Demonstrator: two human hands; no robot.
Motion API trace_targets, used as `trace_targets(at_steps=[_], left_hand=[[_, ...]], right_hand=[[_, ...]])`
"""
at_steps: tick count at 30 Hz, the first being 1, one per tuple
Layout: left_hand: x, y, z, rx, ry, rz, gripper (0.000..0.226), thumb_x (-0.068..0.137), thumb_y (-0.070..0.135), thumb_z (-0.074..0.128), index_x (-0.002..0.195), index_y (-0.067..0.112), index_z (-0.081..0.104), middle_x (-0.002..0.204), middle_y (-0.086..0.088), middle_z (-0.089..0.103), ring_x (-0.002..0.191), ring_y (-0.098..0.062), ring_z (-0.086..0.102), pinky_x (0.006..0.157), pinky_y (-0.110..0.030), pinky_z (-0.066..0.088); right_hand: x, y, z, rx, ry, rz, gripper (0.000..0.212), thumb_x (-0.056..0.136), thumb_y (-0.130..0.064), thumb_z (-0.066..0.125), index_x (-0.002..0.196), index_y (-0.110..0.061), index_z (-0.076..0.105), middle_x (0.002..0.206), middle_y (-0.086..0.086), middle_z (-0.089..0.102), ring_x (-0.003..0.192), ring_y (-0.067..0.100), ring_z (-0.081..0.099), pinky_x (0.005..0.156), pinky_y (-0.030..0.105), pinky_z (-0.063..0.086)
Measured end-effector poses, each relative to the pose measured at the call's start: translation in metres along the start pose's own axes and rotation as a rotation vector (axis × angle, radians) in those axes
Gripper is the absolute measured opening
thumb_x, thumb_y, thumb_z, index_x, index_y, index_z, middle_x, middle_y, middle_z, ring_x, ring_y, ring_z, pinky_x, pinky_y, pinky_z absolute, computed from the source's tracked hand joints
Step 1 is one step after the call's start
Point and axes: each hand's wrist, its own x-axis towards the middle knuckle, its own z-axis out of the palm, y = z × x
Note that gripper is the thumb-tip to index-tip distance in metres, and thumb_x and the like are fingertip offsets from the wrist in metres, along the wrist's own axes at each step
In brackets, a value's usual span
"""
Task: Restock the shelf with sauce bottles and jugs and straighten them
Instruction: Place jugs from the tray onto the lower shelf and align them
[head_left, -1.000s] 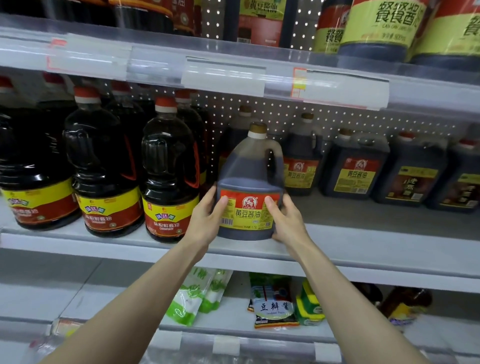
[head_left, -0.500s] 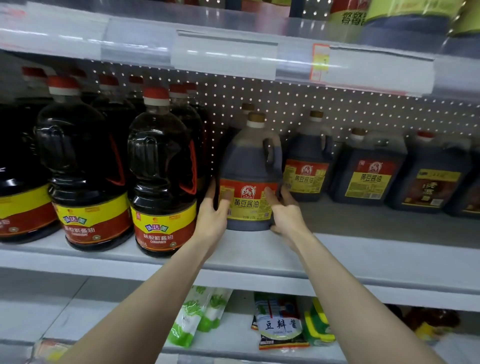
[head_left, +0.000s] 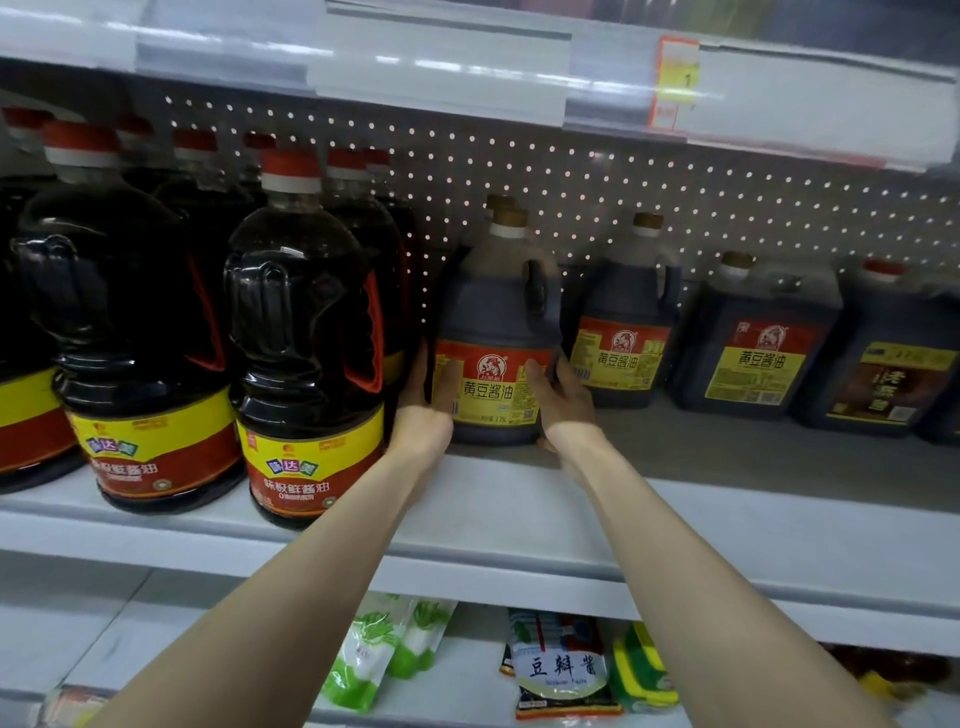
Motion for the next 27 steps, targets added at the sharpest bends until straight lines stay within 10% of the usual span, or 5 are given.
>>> trace_targets(at_steps=[16,21,27], left_hand=[[0.011,0.000,0.002,0.106,0.000,-0.016,0.062,0.096,0.052,0.040,0.151,0.038,0.016,0.158,0.004,0.024,0.143,-0.023,0.027,0.116,-0.045,0.027],[-0.003,0.012,0.001,0.030,-0.009,-0.064,0.059,0.098,0.045,0.043,0.151,0.035,0.020,0.155,0.003,0.030,0.141,-0.022,0.031,0.109,-0.031,0.029],[-0.044,0.033,-0.010,0.068,-0.107,0.012,0.046,0.100,0.025,0.048,0.144,0.019,0.037,0.129,0.008,0.049,0.121,-0.008,0.045,0.095,-0.018,0.033]], right_hand=[[0.004,-0.004,0.002,-0.003,-0.016,0.040,0.064,0.095,-0.049,0.049,0.151,-0.033,0.023,0.153,0.001,0.036,0.137,0.030,0.038,0.110,0.052,0.036],[-0.014,-0.008,-0.004,0.035,-0.023,0.001,0.060,0.098,-0.031,0.053,0.151,-0.023,0.027,0.151,0.003,0.040,0.135,0.022,0.041,0.104,0.028,0.035],[-0.056,-0.016,-0.016,0.070,-0.006,-0.037,0.052,0.095,-0.032,0.058,0.144,-0.024,0.042,0.128,-0.015,0.054,0.116,0.007,0.047,0.108,0.037,0.040]])
